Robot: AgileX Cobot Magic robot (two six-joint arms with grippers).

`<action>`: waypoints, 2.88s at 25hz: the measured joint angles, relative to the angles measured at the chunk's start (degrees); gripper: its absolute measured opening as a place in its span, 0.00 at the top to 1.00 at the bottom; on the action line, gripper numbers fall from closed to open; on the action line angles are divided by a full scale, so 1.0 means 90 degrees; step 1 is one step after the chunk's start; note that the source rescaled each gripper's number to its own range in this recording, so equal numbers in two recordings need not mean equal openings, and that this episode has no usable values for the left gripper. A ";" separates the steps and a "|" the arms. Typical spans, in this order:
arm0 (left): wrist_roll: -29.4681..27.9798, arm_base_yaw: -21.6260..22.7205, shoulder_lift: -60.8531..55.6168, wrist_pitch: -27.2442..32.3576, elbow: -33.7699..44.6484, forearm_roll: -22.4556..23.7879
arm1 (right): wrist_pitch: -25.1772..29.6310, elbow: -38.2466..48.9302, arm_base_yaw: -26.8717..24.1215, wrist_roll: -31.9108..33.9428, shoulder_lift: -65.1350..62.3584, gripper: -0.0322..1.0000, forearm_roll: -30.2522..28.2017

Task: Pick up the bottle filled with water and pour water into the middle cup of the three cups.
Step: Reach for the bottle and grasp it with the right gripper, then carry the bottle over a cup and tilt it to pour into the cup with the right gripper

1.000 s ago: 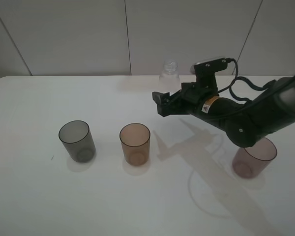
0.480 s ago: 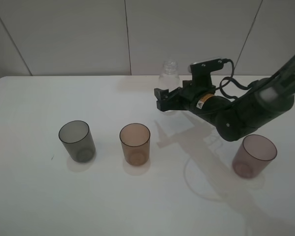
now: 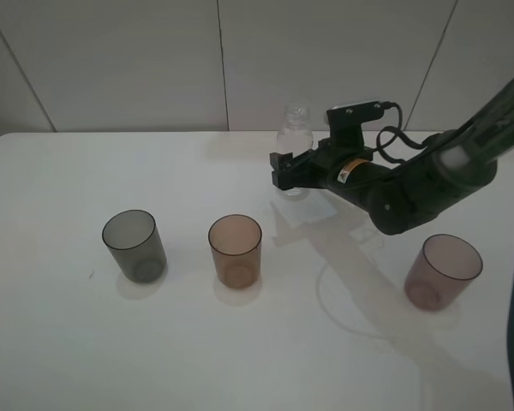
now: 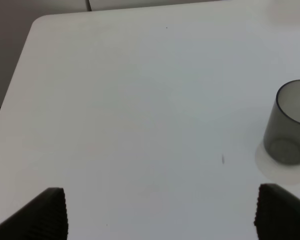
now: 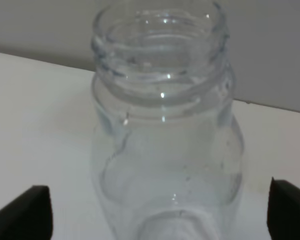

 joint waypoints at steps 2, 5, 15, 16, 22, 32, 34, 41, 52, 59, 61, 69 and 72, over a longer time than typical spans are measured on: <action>0.0000 0.0000 0.0000 0.0000 0.0000 0.0000 | 0.0017 -0.0125 0.0000 0.0000 0.0105 0.14 0.0000; 0.0000 0.0000 0.0000 0.0000 0.0000 0.0000 | 0.0058 -0.0267 0.0000 0.0000 0.0304 0.14 0.0000; 0.0000 0.0000 0.0000 0.0000 0.0000 0.0000 | -0.0018 -0.0709 0.0000 -0.0246 0.0610 0.14 0.0191; 0.0000 0.0000 0.0000 0.0000 0.0000 0.0000 | -0.0018 -0.0755 0.0000 -0.0246 0.0649 0.14 0.0191; 0.0000 0.0000 0.0000 0.0000 0.0000 0.0000 | 0.0047 -0.0995 0.0000 -0.0246 0.0860 0.14 0.0191; 0.0000 0.0000 0.0000 0.0000 0.0000 0.0000 | 0.0059 -0.1072 0.0000 -0.0292 0.0868 0.94 0.0295; 0.0000 0.0000 0.0000 0.0000 0.0000 0.0000 | 0.0059 -0.1072 0.0000 -0.0292 0.0868 0.94 0.0295; 0.0000 0.0000 0.0000 0.0000 0.0000 0.0000 | 0.0059 -0.1072 0.0000 -0.0305 0.0868 0.94 0.0295; 0.0000 0.0000 0.0000 0.0000 0.0000 0.0000 | 0.1389 -0.1066 0.0000 -0.0310 0.0053 0.94 -0.0106; 0.0000 0.0000 0.0000 0.0000 0.0000 0.0000 | 0.3391 -0.1059 0.0000 -0.0313 -0.1376 0.94 -0.2093; 0.0000 0.0000 0.0000 0.0000 0.0000 0.0000 | 0.3892 -0.1051 0.0000 -0.0246 -0.1714 0.94 -0.2865; 0.0000 0.0000 0.0000 0.0000 0.0000 0.0000 | 0.4375 -0.0092 0.0007 0.0867 -0.2824 0.94 -0.5450; 0.0000 0.0000 0.0000 0.0000 0.0000 0.0000 | 0.4399 0.0323 0.0060 0.1070 -0.3103 0.94 -0.6017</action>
